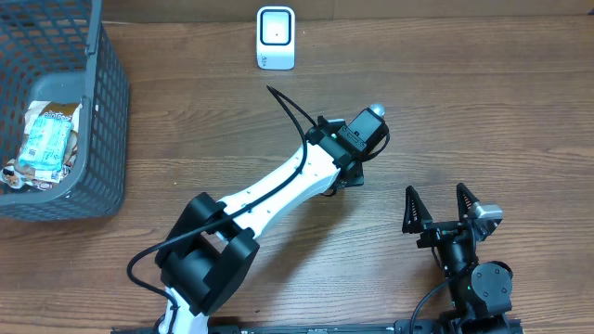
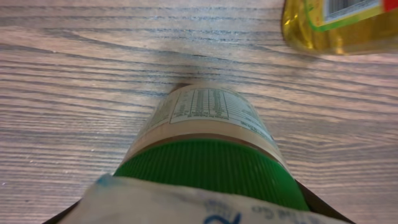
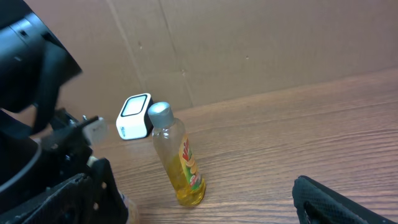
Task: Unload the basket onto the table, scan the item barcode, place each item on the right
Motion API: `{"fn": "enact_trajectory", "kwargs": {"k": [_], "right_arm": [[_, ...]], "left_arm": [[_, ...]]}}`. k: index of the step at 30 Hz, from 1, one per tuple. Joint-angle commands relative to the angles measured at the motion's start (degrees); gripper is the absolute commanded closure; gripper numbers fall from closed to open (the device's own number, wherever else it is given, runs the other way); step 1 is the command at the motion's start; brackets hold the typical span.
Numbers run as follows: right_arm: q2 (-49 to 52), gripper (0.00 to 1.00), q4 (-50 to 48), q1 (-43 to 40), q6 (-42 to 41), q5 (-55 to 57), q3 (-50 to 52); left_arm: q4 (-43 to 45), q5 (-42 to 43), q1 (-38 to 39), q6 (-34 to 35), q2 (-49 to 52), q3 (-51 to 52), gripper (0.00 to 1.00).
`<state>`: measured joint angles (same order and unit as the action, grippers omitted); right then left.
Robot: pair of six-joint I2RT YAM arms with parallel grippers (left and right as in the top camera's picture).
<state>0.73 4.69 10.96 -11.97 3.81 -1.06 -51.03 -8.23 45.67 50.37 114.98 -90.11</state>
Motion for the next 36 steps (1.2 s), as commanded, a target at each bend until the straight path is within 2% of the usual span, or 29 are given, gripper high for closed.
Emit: {"fn": "enact_trajectory", "kwargs": {"k": [1, 5, 11, 17, 20, 24, 26, 34, 36], "right_arm": [[-0.55, 0.0, -0.26, 0.31, 0.26, -0.09, 0.61], [-0.57, 0.0, -0.26, 0.31, 0.24, -0.11, 0.61], [-0.55, 0.0, -0.26, 0.31, 0.24, -0.11, 0.61], [-0.55, 0.0, -0.26, 0.31, 0.24, -0.11, 0.61], [-0.55, 0.0, -0.26, 0.31, 0.26, -0.11, 0.61], [-0.55, 0.0, -0.26, 0.31, 0.24, -0.11, 0.61], [-0.55, 0.0, -0.26, 0.31, 0.24, -0.11, 0.61], [-0.55, 0.0, -0.26, 0.31, 0.24, -0.11, 0.61], [-0.55, 0.0, -0.26, 0.31, 0.24, -0.11, 0.61]], "left_arm": [[0.55, -1.18, 0.15, -1.33, 1.05, 0.07, 0.93], [0.28, -1.16, 0.17, -2.05, 1.29, 0.07, 0.87], [0.55, -1.18, 0.17, -2.62, 2.36, 0.07, 0.86], [0.7, -1.18, 0.15, -2.64, 2.78, 0.07, 0.77], [0.5, -1.18, 0.17, -2.64, 2.78, 0.07, 0.76], [0.48, -1.18, 0.15, -2.64, 2.78, 0.07, 0.64], [0.42, -1.16, 0.17, -2.64, 2.78, 0.07, 0.52], [0.28, -0.81, 0.17, -3.52, 2.78, 0.07, 0.33], [0.26, -0.74, 0.17, -4.17, 2.78, 0.07, 0.24]]}}
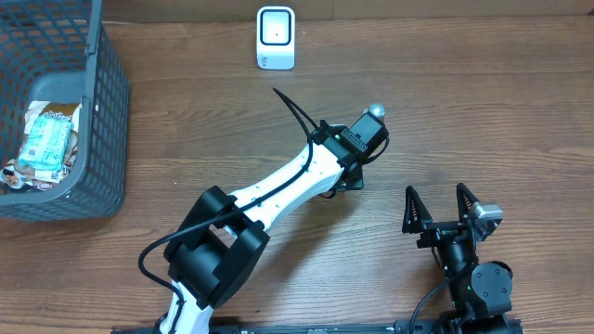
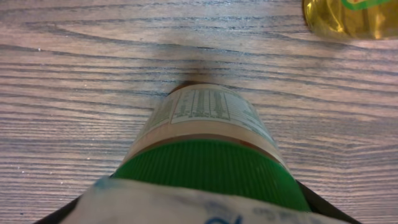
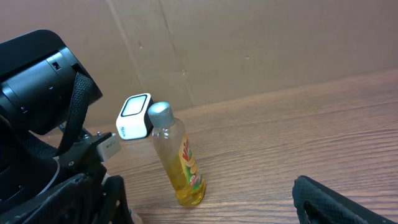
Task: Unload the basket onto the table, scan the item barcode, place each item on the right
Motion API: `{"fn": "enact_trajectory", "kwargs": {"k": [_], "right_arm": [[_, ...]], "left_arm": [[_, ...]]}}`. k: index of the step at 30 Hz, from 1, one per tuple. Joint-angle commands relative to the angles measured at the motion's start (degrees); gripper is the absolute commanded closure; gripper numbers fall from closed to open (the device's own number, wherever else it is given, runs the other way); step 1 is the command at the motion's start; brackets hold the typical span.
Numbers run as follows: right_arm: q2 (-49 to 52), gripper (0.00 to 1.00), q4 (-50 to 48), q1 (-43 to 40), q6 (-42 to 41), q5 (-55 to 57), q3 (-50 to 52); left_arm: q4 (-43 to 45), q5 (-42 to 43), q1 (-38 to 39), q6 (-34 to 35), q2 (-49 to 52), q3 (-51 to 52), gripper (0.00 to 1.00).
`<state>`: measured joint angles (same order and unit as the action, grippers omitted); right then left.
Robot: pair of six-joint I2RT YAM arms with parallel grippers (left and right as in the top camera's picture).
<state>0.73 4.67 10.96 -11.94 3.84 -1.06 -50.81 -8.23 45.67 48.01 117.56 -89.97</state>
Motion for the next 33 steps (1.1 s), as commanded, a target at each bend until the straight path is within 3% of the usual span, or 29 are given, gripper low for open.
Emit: {"fn": "enact_trajectory", "kwargs": {"k": [1, 4, 7, 13, 24, 33], "right_arm": [[-0.55, 0.0, -0.24, 0.31, 0.22, -0.13, 0.61], [-0.57, 0.0, -0.24, 0.31, 0.22, -0.13, 0.61], [-0.57, 0.0, -0.24, 0.31, 0.22, -0.13, 0.61], [-0.55, 0.0, -0.24, 0.31, 0.22, -0.13, 0.61], [-0.55, 0.0, -0.24, 0.31, 0.22, -0.13, 0.61], [-0.55, 0.0, -0.24, 0.31, 0.24, -0.13, 0.61]], "left_arm": [[0.04, -0.72, 0.15, -1.95, 0.2, -0.07, 0.21], [0.09, -0.66, 0.17, -2.71, 0.2, -0.07, 0.15], [0.09, -0.15, 0.15, -3.63, 0.2, -0.07, 0.0], [-0.57, 1.86, -0.61, -11.08, -0.24, -2.34, 0.0], [-14.14, 1.2, -6.49, -16.15, -0.9, -21.46, 0.0], [-14.56, -2.47, -13.22, -19.96, -0.87, -21.99, 0.0]]}}
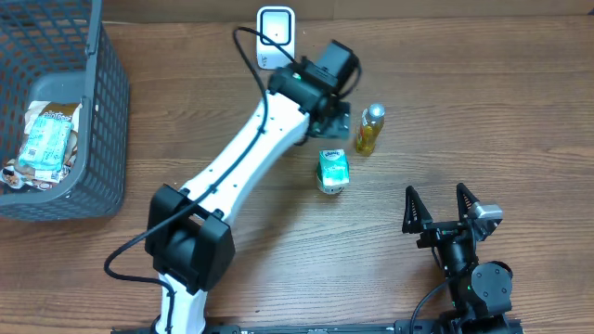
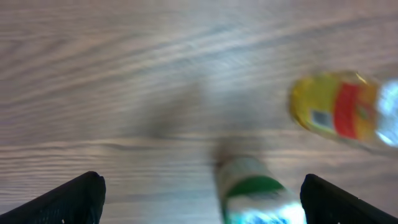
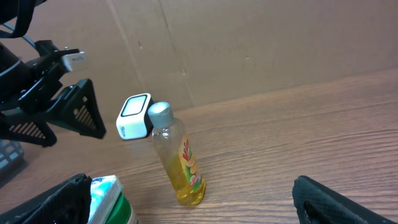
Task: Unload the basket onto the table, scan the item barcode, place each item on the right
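Note:
A jar with a green lid and a white-blue top label [image 1: 332,172] stands upright on the wooden table, blurred in the left wrist view [image 2: 255,193] and at the lower left of the right wrist view [image 3: 107,202]. My left gripper [image 1: 329,111] hangs open above and behind it, nothing between its fingers [image 3: 81,115]. The white scanner [image 1: 276,37] stands at the table's far edge, just behind that gripper. My right gripper [image 1: 444,209] rests open near the front edge, right of the jar.
A yellow bottle with a silver cap [image 1: 369,128] stands just right of the jar and the left gripper. A dark mesh basket [image 1: 102,102] holding packets sits at the far left. Cardboard walls close off the back.
My left gripper has opened and let go of the jar. It now sits higher and farther back, toward the scanner. The jar stands alone on the table. The right arm has not moved.
My left gripper was shut on the green lid of the jar beside the yellow bottle. A second later it still held it, shifted slightly. Now the jar stands free and the open gripper is near the scanner.

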Motion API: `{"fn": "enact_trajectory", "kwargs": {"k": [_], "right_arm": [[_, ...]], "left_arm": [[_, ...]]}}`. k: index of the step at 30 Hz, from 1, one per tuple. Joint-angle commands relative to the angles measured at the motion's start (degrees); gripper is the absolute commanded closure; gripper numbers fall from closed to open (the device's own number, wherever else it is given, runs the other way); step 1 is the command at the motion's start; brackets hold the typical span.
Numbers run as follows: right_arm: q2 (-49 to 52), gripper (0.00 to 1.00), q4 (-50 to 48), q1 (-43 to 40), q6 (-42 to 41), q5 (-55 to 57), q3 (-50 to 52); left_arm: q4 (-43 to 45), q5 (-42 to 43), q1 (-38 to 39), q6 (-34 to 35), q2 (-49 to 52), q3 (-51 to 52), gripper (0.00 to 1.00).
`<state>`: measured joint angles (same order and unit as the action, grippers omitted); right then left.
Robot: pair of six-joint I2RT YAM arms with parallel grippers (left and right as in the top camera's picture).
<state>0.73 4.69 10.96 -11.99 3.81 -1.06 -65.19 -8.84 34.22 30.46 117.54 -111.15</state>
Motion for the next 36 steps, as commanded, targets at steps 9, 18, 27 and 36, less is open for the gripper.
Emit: {"fn": "enact_trajectory", "kwargs": {"k": [9, 18, 27, 36], "right_arm": [[-0.55, 0.0, -0.26, 0.31, 0.26, -0.11, 0.61], [-0.55, 0.0, -0.26, 0.31, 0.26, -0.09, 0.61], [-0.55, 0.0, -0.26, 0.31, 0.26, -0.11, 0.61], [-0.55, 0.0, -0.26, 0.31, 0.26, -0.11, 0.61]], "left_arm": [[-0.17, -1.86, -3.87, -2.38, -0.85, -0.81, 0.0], [-0.15, -1.86, -3.82, -2.38, -0.85, -0.81, 0.0], [-0.17, -1.86, -3.82, -2.38, -0.85, -0.81, 0.0], [-0.17, -1.86, -3.82, -2.38, -0.85, -0.81, 0.0]]}}
